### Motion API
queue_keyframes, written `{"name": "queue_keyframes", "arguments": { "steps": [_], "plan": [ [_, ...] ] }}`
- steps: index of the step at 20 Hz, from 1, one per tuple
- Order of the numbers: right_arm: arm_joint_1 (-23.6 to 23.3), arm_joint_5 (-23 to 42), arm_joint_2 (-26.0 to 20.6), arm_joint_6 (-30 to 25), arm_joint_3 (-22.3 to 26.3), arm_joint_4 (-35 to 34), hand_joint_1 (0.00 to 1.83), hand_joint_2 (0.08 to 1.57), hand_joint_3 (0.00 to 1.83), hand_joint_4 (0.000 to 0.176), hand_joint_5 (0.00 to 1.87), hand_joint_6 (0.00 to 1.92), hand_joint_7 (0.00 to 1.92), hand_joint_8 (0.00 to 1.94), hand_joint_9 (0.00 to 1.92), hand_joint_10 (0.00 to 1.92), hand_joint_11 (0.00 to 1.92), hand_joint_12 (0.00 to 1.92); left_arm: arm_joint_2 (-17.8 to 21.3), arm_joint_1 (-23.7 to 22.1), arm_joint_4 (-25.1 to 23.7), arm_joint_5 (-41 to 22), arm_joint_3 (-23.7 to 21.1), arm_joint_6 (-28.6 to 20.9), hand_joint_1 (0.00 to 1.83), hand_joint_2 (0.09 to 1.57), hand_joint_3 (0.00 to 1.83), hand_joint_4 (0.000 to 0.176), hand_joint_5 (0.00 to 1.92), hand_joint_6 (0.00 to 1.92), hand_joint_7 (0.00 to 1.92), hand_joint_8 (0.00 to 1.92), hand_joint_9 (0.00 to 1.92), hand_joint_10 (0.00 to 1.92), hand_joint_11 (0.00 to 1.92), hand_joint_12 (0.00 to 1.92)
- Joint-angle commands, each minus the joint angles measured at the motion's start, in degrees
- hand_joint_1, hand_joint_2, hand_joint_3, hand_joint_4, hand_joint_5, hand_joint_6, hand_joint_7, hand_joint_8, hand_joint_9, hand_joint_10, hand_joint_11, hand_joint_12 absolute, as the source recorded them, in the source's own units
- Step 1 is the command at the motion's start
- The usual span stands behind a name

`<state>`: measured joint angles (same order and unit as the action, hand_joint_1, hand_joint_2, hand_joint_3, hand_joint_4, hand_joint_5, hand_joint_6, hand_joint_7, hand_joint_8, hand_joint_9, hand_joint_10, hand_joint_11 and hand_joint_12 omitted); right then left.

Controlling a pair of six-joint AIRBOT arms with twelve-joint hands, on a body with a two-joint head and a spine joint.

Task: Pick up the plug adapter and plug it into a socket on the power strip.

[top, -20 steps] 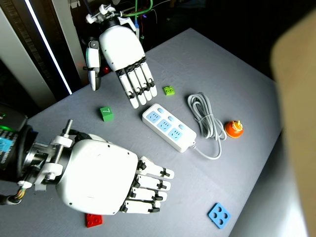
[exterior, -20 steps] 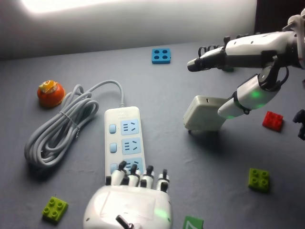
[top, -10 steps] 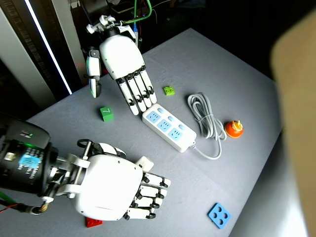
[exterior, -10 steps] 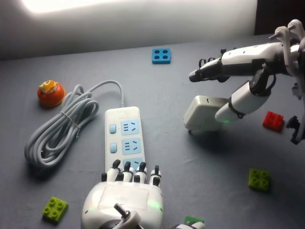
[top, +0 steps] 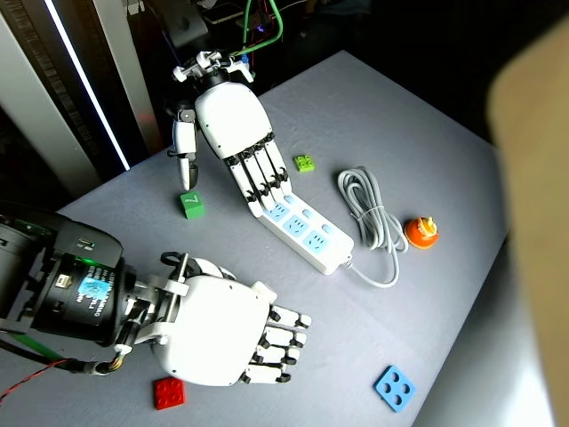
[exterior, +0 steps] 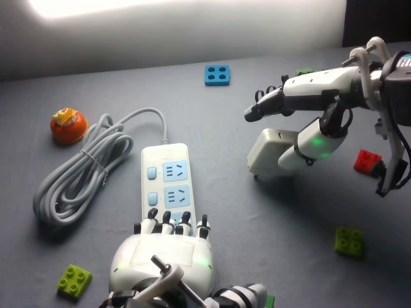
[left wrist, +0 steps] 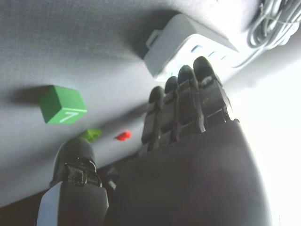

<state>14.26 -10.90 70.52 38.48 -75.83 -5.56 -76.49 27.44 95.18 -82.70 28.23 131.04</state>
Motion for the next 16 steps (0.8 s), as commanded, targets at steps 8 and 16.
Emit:
{"name": "queue_keyframes", "arguments": {
  "steps": [8, 16],
  "plan": [
    [0.98, 5.53, 1.06, -1.22, -1.83, -0.23, 1.04, 1.08, 0.00, 0.000, 0.23, 0.01, 0.19, 0.01, 0.19, 0.00, 0.00, 0.59, 1.29, 2.07, -4.35, 0.01, 0.96, -0.03, 0.02, 1.22, 0.00, 0.000, 0.09, 0.00, 0.09, 0.00, 0.09, 0.00, 0.00, 0.31],
    [1.55, 5.69, 1.64, -1.23, -2.08, -0.22, 0.96, 1.09, 0.00, 0.000, 0.20, 0.00, 0.18, 0.00, 0.20, 0.00, 0.00, 0.70, 2.69, 3.77, -4.41, 0.49, -0.77, -0.03, 0.01, 1.23, 0.00, 0.000, 0.09, 0.00, 0.10, 0.00, 0.11, 0.00, 0.00, 0.33]
  ]
}}
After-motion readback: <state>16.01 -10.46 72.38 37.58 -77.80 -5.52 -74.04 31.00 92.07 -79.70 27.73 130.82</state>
